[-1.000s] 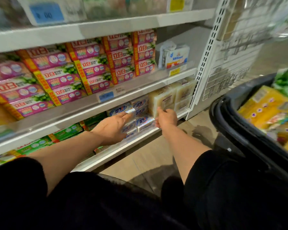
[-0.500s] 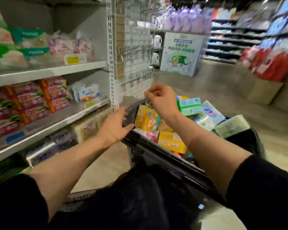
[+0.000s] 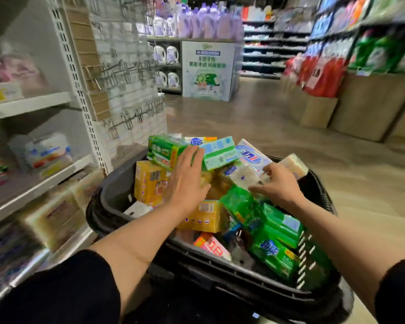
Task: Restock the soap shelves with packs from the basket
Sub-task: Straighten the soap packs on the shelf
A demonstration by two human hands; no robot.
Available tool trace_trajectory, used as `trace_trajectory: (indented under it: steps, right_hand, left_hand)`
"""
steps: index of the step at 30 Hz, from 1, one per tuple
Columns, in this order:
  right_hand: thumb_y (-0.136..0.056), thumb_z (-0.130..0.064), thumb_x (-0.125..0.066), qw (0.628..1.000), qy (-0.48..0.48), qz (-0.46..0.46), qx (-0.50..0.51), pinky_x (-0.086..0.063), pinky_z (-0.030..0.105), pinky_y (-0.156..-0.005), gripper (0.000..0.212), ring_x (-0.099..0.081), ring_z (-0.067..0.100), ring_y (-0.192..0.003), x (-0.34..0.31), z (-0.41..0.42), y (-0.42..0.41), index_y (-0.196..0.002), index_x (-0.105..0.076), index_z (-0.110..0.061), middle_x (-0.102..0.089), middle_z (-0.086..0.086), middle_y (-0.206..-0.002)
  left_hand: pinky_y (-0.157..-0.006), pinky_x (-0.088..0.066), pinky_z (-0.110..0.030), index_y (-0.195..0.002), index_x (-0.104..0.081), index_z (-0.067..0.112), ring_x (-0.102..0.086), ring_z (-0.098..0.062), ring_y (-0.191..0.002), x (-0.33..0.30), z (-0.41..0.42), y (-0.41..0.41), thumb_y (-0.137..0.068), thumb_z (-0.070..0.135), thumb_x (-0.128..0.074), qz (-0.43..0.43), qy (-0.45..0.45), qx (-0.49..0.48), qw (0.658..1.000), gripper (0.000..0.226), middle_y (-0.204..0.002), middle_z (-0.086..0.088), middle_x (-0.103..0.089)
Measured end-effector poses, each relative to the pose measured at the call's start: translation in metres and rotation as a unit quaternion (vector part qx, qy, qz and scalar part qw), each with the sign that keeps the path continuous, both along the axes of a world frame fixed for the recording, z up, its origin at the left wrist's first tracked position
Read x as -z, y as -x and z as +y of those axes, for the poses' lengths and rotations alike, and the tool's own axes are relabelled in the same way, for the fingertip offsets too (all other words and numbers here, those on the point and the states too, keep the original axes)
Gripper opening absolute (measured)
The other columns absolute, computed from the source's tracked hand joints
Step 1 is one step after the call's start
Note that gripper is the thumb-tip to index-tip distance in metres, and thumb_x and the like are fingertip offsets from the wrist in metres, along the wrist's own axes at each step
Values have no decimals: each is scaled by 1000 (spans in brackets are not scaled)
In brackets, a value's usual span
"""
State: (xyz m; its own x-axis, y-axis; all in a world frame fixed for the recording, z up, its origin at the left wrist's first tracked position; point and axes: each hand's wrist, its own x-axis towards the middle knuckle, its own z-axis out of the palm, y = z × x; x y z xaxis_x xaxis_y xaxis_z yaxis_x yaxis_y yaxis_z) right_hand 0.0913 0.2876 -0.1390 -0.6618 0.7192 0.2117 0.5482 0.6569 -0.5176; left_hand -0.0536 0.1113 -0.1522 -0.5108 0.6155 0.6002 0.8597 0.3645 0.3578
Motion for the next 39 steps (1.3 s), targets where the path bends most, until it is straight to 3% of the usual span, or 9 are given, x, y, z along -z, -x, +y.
trace_trajectory:
  steps: [4,7,11,19,23,25,28,35,39]
  right_hand:
    - [-69,-48,-79,999,29,27,10,-39,33,-85,68,-51,27,-112,6,-4,22,-119,-52,-10,-53,10,-122]
    - [-67,-58,-77,996,50,56,46,-40,35,-88,72,-51,31,-112,9,-9,35,-118,-49,-15,-46,9,-119]
    - [-63,-66,-75,991,71,78,78,-43,39,-89,73,-53,35,-108,16,-12,43,-113,-52,-18,-43,9,-117]
    - [-71,-44,-75,969,153,143,129,-44,35,-84,48,-51,28,-93,13,-18,52,-111,-56,-25,-34,1,-109]
    - [-65,-52,-67,945,184,214,167,-45,34,-73,43,-55,25,-84,6,-13,41,-99,-62,-27,-52,4,-105]
    - [-60,-51,-67,912,227,298,167,-44,35,-69,38,-56,22,-74,0,-5,30,-82,-66,-20,-61,4,-87]
    - [-53,-37,-73,852,308,405,120,-45,38,-66,22,-52,17,-68,-11,0,13,-62,-68,-18,-57,-5,-63]
    - [-78,-4,-67,794,397,454,-74,-41,18,-45,20,-49,6,-44,-46,-23,-9,-73,-54,-18,-53,-4,-62]
    - [-62,-12,-74,763,455,436,-149,-47,27,-62,23,-55,17,-63,-67,-56,-8,-77,-59,-21,-62,3,-77]
  left_hand:
    - [-118,3,-29,-154,-15,17,-4,-21,-150,5,25,12,-81,24,-75,64,10,-32,997,95,-161,-6,-14]
    - [-119,6,-32,-154,-12,15,-14,-23,-148,13,37,18,-77,29,-78,97,28,-55,993,103,-160,-9,-19]
    - [-118,-7,-39,-143,-40,7,-49,-33,-123,24,52,27,-62,31,-89,159,5,-123,980,98,-129,-16,-52]
    - [-118,-15,-38,-127,-52,14,-58,-25,-107,24,53,33,-54,33,-90,126,-62,-102,985,84,-113,-5,-62]
    - [-112,-32,-42,-123,-56,11,-57,-25,-107,15,45,25,-56,29,-90,86,-113,-63,988,78,-113,-6,-63]
    - [-95,-45,-33,-126,-56,10,-56,-22,-107,9,41,16,-58,27,-89,49,-141,-42,988,77,-116,-6,-61]
    - [-86,-37,-17,-126,-54,10,-50,-13,-107,-2,35,6,-59,20,-90,12,-190,-24,981,77,-118,-5,-57]
    - [-88,-26,3,-126,-53,5,-38,5,-103,-54,-17,-4,-66,19,-87,3,-268,-50,962,71,-114,4,-47]
    - [-92,-52,-38,-129,-49,17,-52,-14,-111,-71,-79,2,-65,21,-88,9,-247,-64,967,75,-118,4,-50]
